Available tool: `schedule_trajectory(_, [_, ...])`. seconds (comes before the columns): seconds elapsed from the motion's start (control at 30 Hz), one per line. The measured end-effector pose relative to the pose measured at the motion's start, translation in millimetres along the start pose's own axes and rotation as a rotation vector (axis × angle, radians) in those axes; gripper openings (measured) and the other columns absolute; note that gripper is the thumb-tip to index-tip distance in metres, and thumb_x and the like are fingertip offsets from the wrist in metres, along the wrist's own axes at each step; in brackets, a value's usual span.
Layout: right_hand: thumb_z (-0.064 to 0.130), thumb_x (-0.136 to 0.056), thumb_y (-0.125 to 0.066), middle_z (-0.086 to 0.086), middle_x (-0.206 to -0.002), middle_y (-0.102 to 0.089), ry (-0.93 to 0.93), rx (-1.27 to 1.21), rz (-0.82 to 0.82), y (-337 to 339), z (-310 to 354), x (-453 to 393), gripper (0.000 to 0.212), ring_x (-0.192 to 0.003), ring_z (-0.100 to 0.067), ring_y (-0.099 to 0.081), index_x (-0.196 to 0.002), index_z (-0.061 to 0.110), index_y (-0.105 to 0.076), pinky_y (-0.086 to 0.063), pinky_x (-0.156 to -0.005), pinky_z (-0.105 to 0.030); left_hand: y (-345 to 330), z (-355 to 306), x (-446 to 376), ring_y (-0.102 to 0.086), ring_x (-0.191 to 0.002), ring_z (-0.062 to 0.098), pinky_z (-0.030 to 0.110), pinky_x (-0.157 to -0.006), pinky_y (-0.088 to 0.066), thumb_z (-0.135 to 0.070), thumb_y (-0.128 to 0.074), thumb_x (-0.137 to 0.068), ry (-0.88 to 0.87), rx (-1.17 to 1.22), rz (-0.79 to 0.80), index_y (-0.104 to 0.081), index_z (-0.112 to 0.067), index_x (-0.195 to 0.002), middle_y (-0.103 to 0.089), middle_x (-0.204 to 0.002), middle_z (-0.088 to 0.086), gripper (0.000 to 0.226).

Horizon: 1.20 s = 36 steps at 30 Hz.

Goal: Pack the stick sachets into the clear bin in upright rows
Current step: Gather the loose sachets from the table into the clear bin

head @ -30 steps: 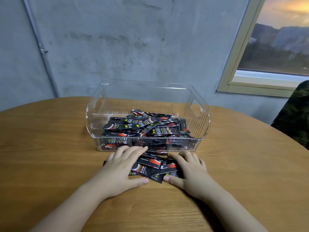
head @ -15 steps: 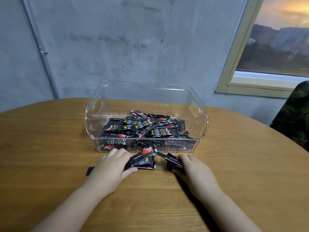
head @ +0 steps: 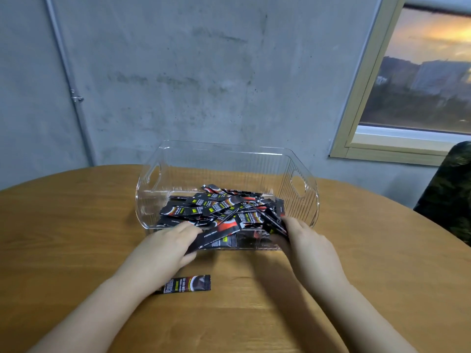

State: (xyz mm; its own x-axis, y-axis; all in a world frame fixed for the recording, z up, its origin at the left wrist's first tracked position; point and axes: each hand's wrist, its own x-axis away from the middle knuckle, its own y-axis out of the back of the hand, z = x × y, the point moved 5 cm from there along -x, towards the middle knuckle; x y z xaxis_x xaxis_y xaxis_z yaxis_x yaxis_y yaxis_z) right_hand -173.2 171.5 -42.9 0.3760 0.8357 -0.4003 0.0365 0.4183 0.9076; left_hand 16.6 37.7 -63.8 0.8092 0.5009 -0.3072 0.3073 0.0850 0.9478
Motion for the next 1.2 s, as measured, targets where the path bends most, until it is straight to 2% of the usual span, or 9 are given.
schedule_trajectory(0.1, [0.035,-0.098,-0.046,0.000,-0.123,-0.053,-0.019,-0.006,-0.027,5.6,1.1,-32.4,0.036,-0.100,-0.032,-0.061,-0.131,0.021,-0.038,-0.045,-0.072,-0.037,26.6,2.7,-20.2,-0.059,-0.107,0.021,0.036,-0.084,-0.048,-0.027,-0.060,-0.092,0.032,0.037,-0.024,-0.053,-0.017,-0.125,-0.055,-0.117,-0.002,0.035])
schedule_trajectory(0.23, [0.018,-0.093,-0.056,-0.009,-0.118,-0.054,-0.031,0.030,0.029,-3.8,6.5,-84.0,0.032,-0.098,-0.035,-0.060,-0.122,0.013,-0.042,-0.047,-0.072,-0.039,39.1,15.4,-65.1,-0.056,-0.098,0.019,0.035,-0.081,-0.047,-0.032,-0.052,-0.095,0.089,-0.065,-0.047,-0.050,-0.019,-0.122,-0.052,-0.114,-0.003,0.030])
schedule_trajectory(0.43, [0.046,-0.091,-0.055,-0.003,-0.144,-0.041,0.068,0.153,0.267,-21.6,25.0,-106.9,0.070,-0.136,-0.025,-0.034,-0.148,0.024,-0.020,-0.010,-0.112,-0.057,11.6,36.9,-79.7,-0.031,-0.136,0.025,0.043,-0.110,-0.030,-0.041,-0.060,-0.089,0.235,-0.082,0.147,-0.013,-0.019,-0.152,-0.020,-0.155,0.003,0.082])
schedule_trajectory(0.57, [0.049,-0.093,-0.049,0.002,-0.143,-0.043,0.130,0.075,0.315,-30.4,22.0,-79.8,0.057,-0.136,-0.020,-0.032,-0.143,0.027,-0.032,-0.008,-0.114,-0.051,14.9,29.5,-58.2,-0.035,-0.134,0.017,0.034,-0.110,-0.029,-0.035,-0.053,-0.095,0.129,0.014,-0.021,-0.032,-0.021,-0.146,-0.037,-0.147,-0.004,0.057])
schedule_trajectory(0.7, [0.052,-0.097,-0.036,0.006,-0.141,-0.044,0.119,-0.035,0.255,-35.9,12.7,-55.0,0.049,-0.136,-0.016,-0.032,-0.138,0.026,-0.041,-0.012,-0.114,-0.044,12.4,19.7,-22.5,-0.045,-0.109,0.006,0.030,-0.098,-0.040,-0.044,-0.049,-0.093,-0.070,0.141,-0.099,-0.063,-0.025,-0.116,-0.053,-0.110,-0.014,0.033])
schedule_trajectory(0.83, [0.058,-0.094,-0.026,0.012,-0.142,-0.042,0.106,-0.009,0.188,-49.6,3.8,-32.9,0.054,-0.135,-0.013,-0.034,-0.136,0.031,-0.044,-0.016,-0.112,-0.044,-7.1,19.1,10.9,-0.041,-0.090,-0.004,0.025,-0.078,-0.048,-0.074,-0.027,-0.084,-0.202,0.155,-0.026,-0.066,-0.031,-0.094,-0.050,-0.090,-0.022,0.059])
schedule_trajectory(0.97, [0.059,-0.085,-0.025,0.009,-0.128,-0.058,0.101,0.062,0.112,-53.6,4.5,-22.5,0.058,-0.119,-0.018,-0.055,-0.123,0.032,-0.058,-0.038,-0.097,-0.045,-33.0,26.5,28.2,-0.036,-0.107,-0.007,0.018,-0.097,-0.036,-0.093,-0.007,-0.062,-0.076,0.146,0.243,-0.055,-0.033,-0.125,-0.045,-0.108,-0.026,0.100])
schedule_trajectory(1.13, [0.066,-0.078,-0.006,0.014,-0.144,-0.041,0.110,0.065,0.151,-52.1,6.1,-22.6,0.073,-0.132,-0.014,-0.038,-0.132,0.039,-0.047,-0.024,-0.104,-0.040,-34.7,21.7,29.5,-0.043,-0.096,-0.001,0.010,-0.085,-0.033,-0.042,-0.057,-0.092,0.033,0.229,0.233,-0.051,-0.042,-0.108,-0.045,-0.095,-0.022,0.017])
schedule_trajectory(1.2, [0.066,-0.079,-0.008,0.016,-0.147,-0.036,0.096,0.067,0.170,-52.3,6.4,-21.9,0.070,-0.134,-0.013,-0.034,-0.132,0.040,-0.045,-0.022,-0.104,-0.038,-33.1,18.8,28.0,-0.045,-0.088,-0.002,0.009,-0.077,-0.034,-0.033,-0.062,-0.091,0.053,0.262,0.226,-0.049,-0.044,-0.091,-0.047,-0.091,-0.018,0.017])
